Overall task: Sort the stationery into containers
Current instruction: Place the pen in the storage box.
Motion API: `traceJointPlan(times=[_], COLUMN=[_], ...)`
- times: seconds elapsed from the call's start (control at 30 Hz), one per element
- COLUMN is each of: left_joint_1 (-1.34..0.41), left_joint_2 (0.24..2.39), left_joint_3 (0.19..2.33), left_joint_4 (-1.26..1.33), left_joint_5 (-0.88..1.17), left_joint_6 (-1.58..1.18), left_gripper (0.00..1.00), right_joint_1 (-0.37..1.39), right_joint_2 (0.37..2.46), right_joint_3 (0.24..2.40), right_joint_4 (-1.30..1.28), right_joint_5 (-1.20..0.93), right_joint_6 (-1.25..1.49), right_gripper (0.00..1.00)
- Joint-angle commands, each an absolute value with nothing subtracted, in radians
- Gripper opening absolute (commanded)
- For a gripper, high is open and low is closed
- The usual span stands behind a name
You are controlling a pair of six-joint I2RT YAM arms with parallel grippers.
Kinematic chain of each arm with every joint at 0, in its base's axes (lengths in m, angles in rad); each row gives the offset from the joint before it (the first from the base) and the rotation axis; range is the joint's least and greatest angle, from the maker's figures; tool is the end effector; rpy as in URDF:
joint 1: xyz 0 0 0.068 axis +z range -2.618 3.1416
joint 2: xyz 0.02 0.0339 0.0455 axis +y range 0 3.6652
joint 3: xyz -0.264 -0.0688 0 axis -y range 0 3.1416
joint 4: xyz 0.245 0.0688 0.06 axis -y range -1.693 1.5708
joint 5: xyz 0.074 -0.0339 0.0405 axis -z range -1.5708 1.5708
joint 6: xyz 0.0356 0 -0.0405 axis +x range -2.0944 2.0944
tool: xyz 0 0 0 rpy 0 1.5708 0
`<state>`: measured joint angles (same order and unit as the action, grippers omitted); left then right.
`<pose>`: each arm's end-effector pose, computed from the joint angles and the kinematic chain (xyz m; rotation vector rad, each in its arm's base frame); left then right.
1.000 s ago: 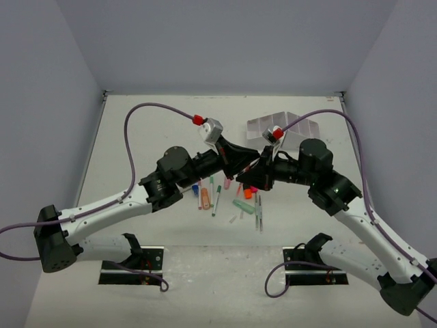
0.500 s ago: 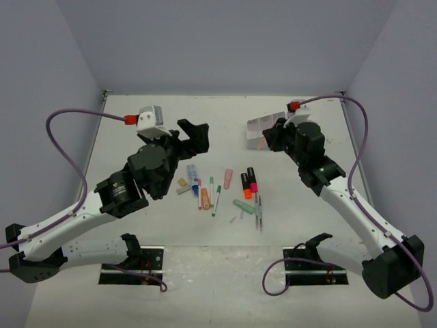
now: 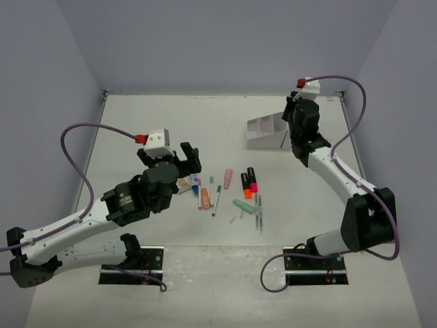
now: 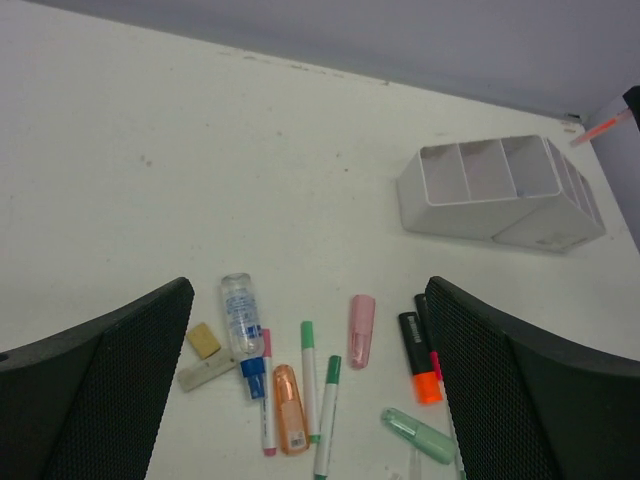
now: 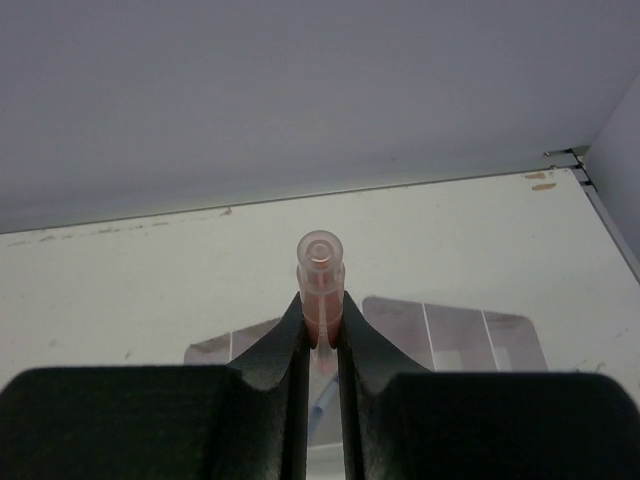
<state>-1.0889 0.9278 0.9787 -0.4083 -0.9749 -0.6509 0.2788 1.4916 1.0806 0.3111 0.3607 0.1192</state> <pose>0.1148 -0.1559 0.3643 -0.2369 1.7633 -0.3148 0.3442 0.0855 0.3231 0.1391 1.6584 0.0002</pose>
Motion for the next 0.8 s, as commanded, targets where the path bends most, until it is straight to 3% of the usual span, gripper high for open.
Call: traceJointPlan(times=[0.0, 0.23, 0.33, 0.5, 0.67, 0.77], left_joint_1=[-1.089, -1.089, -1.089, -1.088, -1.087, -1.07], left_joint_2=[0.918, 0.916, 0.914, 0.908, 0.912, 0.937], left_joint_3=[0.983, 0.956, 0.939, 0.924, 0.929, 0.957], left_joint_4=[-0.429, -0.439, -0.438, -0.437, -0.443, -0.475], left_joint_5=[-1.001, -1.001, -1.0, -1.003, -0.996, -0.984], left_joint_6=[-0.683, -0.702, -0.721, -0.723, -0.713, -0.71], left_gripper=[1.0, 1.0, 1.0, 1.0, 1.0, 1.0], right_joint_1=[0.274, 0.273, 0.274, 0.273, 0.305, 0.36], right_joint_2=[1.559, 1.612, 1.613, 1.576, 1.453, 1.363], right_joint_3=[1.135, 1.114, 1.099, 1.057, 1.053, 1.136], right_joint_4=[0.425, 0.422, 0.405, 0.41, 0.338, 0.088], right_joint_5=[0.376, 0.344, 0.35, 0.347, 0.359, 0.354], right_joint_6=[0.067, 0.094, 0.101, 0.121, 0.149, 0.22], right_gripper=[0.02, 0.18, 0.34, 0.45, 0.47, 0.47])
